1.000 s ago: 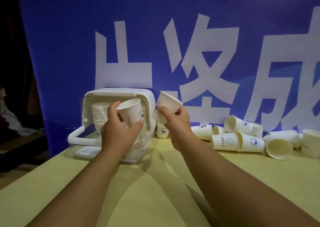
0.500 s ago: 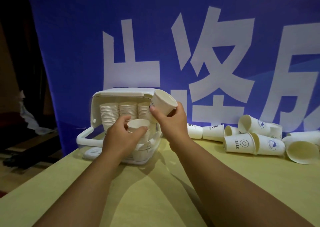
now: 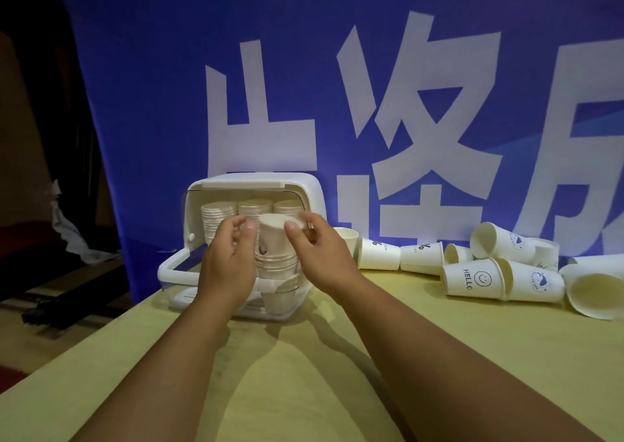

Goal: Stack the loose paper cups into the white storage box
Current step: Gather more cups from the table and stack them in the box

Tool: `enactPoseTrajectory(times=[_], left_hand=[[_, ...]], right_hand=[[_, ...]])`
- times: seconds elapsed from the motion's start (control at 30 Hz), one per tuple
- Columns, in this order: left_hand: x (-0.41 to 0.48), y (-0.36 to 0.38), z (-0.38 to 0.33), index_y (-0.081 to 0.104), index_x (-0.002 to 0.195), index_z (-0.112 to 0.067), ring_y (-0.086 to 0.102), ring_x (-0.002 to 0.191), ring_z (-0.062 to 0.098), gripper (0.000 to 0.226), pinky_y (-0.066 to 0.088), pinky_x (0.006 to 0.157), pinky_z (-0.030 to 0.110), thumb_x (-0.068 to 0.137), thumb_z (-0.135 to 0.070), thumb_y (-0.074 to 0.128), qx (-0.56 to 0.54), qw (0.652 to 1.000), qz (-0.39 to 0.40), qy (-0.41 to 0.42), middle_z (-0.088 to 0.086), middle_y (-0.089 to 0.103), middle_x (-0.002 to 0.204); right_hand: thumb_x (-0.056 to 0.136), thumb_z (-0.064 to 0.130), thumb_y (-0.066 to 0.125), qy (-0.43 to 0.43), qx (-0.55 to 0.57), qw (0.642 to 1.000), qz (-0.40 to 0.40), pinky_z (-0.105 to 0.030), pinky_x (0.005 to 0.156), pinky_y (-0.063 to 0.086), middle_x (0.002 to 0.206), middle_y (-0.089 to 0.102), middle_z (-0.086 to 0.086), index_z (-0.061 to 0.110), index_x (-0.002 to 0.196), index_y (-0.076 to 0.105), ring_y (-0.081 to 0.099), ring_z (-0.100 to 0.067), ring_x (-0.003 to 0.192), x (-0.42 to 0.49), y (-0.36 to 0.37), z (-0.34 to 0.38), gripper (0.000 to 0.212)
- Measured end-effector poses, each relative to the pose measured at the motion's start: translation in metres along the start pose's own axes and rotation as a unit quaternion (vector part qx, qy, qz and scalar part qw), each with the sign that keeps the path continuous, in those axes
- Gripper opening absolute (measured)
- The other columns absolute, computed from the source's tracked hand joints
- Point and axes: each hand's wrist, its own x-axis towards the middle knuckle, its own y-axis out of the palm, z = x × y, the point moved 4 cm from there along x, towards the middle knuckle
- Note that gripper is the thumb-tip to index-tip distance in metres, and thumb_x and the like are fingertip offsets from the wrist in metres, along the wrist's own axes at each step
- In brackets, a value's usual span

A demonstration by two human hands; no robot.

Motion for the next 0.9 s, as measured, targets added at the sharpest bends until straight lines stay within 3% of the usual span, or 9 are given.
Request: enactPoseTrajectory(times=[0.1,0.23,0.33,0.53,0.7,0.8,0.9], left_hand=[[-0.001,0.002,-0.003,0.06,0.13,-0.034,0.061,0.098,0.008,0.03,0.05,0.078,0.032,0.105,-0.045,0.047,0.044,0.999,0.002,0.026,-0.01,0.065,0.115],[0.0,0.002,0.002,0.07,0.125,-0.027,0.064,0.101,0.015,0.029,0.053,0.082,0.035,0.104,-0.038,0.054,0.075,0.997,0.01,0.015,-0.007,0.07,0.11],[0.003,0.003,0.006,0.076,0.113,-0.024,0.067,0.09,0.015,0.023,0.053,0.075,0.032,0.099,-0.034,0.062,0.102,0.995,0.017,0.001,-0.005,0.074,0.099],[0.003,0.005,0.006,0.077,0.113,-0.024,0.066,0.089,0.015,0.022,0.055,0.076,0.033,0.099,-0.033,0.063,0.124,0.992,0.024,0.004,-0.005,0.073,0.097],[-0.004,0.006,-0.001,0.066,0.097,-0.029,0.056,0.102,0.02,0.012,0.052,0.085,0.041,0.098,-0.038,0.059,0.174,0.982,-0.007,0.07,-0.004,0.06,0.107],[-0.02,0.007,-0.018,0.059,0.085,-0.025,0.052,0.093,0.02,0.014,0.047,0.077,0.038,0.097,-0.033,0.06,0.214,0.966,-0.033,0.141,-0.004,0.054,0.096],[-0.04,0.022,-0.037,0.056,0.075,-0.021,0.053,0.076,0.019,0.024,0.05,0.068,0.039,0.097,-0.031,0.055,0.246,0.947,0.012,0.206,-0.005,0.056,0.079]], right_hand=[[0.104,0.047,0.042,-0.004,-0.051,0.999,-0.002,-0.034,0.1,0.048,0.133,0.063,0.006,0.026,0.142,0.053,0.057,-0.012,0.117,-0.002,0.002,-0.004,0.045],[0.105,0.041,0.044,-0.003,-0.088,0.996,0.003,-0.029,0.088,0.051,0.122,0.069,0.007,0.025,0.131,0.064,0.059,-0.01,0.104,-0.001,0.005,-0.012,0.036],[0.104,0.042,0.046,-0.001,-0.109,0.994,0.001,-0.026,0.085,0.05,0.123,0.07,0.007,0.025,0.131,0.065,0.061,-0.01,0.103,-0.002,0.007,-0.019,0.037],[0.103,0.041,0.051,-0.007,-0.088,0.995,-0.038,-0.021,0.081,0.048,0.122,0.07,0.008,0.028,0.131,0.064,0.058,-0.003,0.098,-0.004,0.01,-0.026,0.034],[0.102,0.039,0.055,0.018,-0.053,0.998,-0.043,-0.023,0.085,0.048,0.122,0.066,0.011,0.028,0.132,0.061,0.058,-0.004,0.102,-0.008,-0.003,-0.019,0.033],[0.101,0.034,0.057,0.031,-0.054,0.996,-0.058,-0.022,0.083,0.048,0.109,0.069,0.011,0.026,0.118,0.068,0.062,-0.008,0.098,-0.017,-0.017,-0.014,0.022],[0.1,0.031,0.059,0.048,-0.075,0.995,-0.041,-0.027,0.084,0.053,0.097,0.071,0.009,0.021,0.107,0.073,0.064,-0.01,0.091,-0.031,-0.032,-0.013,0.019]])
